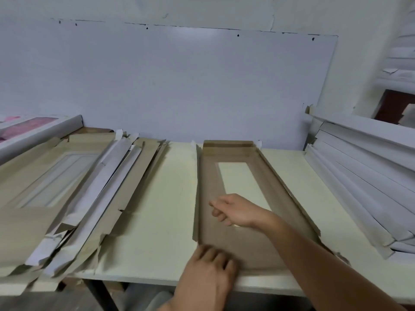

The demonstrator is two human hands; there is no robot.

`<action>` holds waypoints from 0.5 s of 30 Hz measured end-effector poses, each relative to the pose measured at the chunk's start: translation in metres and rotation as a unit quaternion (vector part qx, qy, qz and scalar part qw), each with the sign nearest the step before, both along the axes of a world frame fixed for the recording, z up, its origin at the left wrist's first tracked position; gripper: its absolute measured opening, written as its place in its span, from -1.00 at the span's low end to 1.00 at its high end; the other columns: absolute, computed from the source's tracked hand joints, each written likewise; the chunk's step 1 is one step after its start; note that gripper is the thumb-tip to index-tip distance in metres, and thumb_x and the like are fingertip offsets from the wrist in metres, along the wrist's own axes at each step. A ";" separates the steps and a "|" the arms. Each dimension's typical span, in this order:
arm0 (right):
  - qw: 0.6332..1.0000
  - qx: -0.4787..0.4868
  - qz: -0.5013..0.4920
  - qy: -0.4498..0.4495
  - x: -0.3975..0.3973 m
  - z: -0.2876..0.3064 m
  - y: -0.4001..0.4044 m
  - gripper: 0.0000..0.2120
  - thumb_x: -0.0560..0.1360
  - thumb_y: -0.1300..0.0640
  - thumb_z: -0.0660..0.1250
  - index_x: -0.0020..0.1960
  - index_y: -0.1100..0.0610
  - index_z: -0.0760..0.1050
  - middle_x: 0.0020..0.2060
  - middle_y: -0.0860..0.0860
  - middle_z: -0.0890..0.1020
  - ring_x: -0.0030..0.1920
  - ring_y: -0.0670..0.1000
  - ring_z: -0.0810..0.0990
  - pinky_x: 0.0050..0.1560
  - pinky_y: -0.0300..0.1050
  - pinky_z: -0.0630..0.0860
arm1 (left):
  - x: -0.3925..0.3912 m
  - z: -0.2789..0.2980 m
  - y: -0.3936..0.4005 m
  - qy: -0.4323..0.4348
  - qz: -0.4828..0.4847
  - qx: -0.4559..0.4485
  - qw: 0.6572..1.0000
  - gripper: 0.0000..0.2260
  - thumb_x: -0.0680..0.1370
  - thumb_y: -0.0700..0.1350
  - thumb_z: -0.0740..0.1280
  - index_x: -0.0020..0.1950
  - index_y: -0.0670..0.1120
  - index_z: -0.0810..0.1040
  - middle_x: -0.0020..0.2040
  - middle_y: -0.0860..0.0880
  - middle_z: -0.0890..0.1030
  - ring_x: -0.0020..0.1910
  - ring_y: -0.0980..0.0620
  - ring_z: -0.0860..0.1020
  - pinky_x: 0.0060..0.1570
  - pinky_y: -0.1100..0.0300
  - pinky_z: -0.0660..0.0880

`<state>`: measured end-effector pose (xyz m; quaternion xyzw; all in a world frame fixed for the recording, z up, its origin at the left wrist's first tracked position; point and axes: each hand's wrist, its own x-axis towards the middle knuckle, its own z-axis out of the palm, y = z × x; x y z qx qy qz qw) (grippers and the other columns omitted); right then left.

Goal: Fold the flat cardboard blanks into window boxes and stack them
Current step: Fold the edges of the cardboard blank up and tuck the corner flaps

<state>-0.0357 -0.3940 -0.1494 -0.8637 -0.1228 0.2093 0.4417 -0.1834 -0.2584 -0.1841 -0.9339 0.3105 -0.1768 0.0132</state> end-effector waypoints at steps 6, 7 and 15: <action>0.978 -0.174 0.102 -0.060 -0.044 0.013 -0.078 -0.39 0.45 -0.48 0.09 0.05 -0.02 0.61 -0.08 -0.09 0.67 -0.10 -0.13 0.60 0.04 -0.13 0.53 | 0.028 0.006 0.034 0.002 0.085 -0.107 0.991 -0.91 0.37 -0.06 0.40 -0.29 0.02 0.51 -0.36 0.05 0.52 -0.38 -0.02 0.50 -0.37 0.21 0.43; 0.974 -0.190 0.101 -0.063 -0.051 0.014 -0.087 -0.47 0.48 -0.43 0.14 0.08 -0.05 0.60 -0.07 -0.10 0.66 -0.10 -0.18 0.59 0.03 -0.18 0.52 | 0.033 0.007 0.039 0.026 0.107 -0.129 0.986 -0.92 0.42 -0.04 0.36 -0.26 0.02 0.51 -0.33 0.05 0.52 -0.34 -0.02 0.50 -0.35 0.18 0.40; 0.916 -0.294 -0.013 -0.272 -0.098 -0.012 -0.084 -0.67 0.62 0.08 0.20 0.37 -0.08 0.40 0.28 -0.18 0.47 0.27 -0.15 0.41 0.29 -0.29 0.30 | 0.053 0.002 0.028 0.043 0.145 -0.099 0.984 -0.88 0.46 -0.13 0.27 -0.03 -0.04 0.53 -0.09 -0.01 0.54 -0.12 -0.09 0.51 -0.18 0.11 0.43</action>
